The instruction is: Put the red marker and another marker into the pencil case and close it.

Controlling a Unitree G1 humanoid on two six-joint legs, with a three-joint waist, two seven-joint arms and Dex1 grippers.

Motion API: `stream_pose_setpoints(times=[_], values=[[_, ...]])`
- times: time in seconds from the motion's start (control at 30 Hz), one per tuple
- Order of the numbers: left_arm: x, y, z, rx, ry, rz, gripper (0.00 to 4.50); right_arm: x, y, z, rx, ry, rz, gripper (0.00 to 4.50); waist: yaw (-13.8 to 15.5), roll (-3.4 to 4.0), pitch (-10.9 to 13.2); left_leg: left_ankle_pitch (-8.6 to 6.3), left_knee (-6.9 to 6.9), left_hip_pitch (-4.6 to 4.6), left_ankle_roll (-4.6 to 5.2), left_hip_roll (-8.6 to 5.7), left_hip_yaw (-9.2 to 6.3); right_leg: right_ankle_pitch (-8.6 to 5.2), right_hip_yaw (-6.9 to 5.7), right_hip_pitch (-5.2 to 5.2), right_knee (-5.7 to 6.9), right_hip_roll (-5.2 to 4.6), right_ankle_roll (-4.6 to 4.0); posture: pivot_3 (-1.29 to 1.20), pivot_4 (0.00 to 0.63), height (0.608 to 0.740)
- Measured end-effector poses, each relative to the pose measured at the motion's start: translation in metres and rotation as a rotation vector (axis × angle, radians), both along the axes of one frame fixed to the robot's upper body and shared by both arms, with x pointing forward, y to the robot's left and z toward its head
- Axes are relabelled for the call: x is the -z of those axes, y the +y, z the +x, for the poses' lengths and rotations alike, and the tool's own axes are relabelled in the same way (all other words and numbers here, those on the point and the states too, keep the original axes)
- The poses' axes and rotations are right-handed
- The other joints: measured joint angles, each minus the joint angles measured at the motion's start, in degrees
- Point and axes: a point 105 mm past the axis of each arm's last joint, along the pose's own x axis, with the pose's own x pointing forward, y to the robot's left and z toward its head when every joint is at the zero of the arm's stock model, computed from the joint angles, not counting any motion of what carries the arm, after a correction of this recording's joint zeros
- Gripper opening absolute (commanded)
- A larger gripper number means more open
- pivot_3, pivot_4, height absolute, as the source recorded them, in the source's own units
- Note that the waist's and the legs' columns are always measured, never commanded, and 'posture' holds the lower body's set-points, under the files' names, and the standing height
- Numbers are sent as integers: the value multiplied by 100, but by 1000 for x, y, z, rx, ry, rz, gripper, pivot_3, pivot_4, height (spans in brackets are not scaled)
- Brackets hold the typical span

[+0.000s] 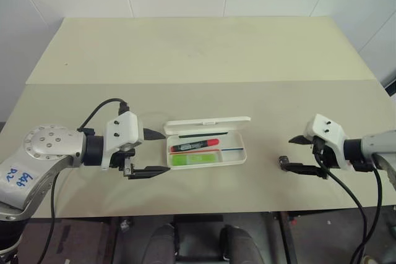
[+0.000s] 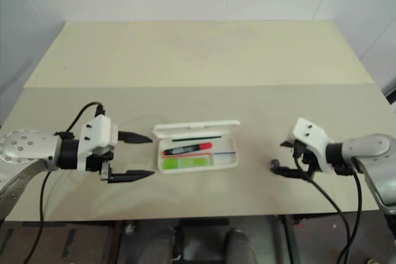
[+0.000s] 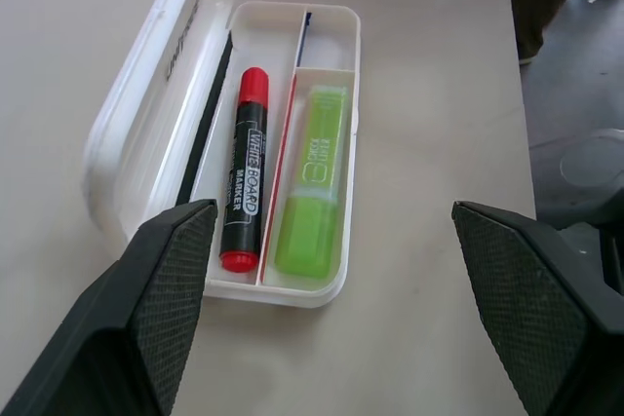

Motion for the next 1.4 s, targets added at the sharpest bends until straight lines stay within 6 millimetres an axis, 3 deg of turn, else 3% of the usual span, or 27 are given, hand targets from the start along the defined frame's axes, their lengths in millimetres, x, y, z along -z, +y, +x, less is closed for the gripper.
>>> stream_pose_setpoints(times=[0.17,0.37,0.53,0.9,1.03,1.33,1.4], values=[[3,-3,0,24,8,-5,4143,0,-14,7,200,30,-14,4471,-15,0,0,0,-2,2,0,3,0,0,3,-2,3,2,0,0,150,740],[6,-4,5,25,11,-6,4143,-16,-4,6,282,60,62,4471,-5,0,0,0,-2,0,0,3,0,0,4,-2,1,3,0,0,150,740],[7,-8,7,40,1,-5,4143,-7,14,-5,309,169,113,4471,11,-1,-1,0,-4,-1,0,2,0,0,4,-1,-2,2,0,0,150,740],[11,-7,13,28,-6,-1,4143,10,20,-4,454,220,97,4471,-3,-5,-3,0,-3,0,1,2,1,0,5,-3,3,4,0,0,150,740],[11,-6,14,25,-9,3,4143,12,22,-2,459,210,83,3579,-12,-10,-7,0,-2,1,1,2,1,0,7,-3,6,4,0,0,150,740],[11,-6,14,20,-13,6,4143,12,26,-5,402,223,19,379,-7,-10,-6,-1,-3,0,2,3,2,0,9,-5,5,5,0,0,150,740],[11,-5,14,19,-14,6,4143,9,28,-5,377,221,8,359,-7,-10,-6,-1,-3,0,2,3,2,0,9,-5,3,5,0,0,150,740]])
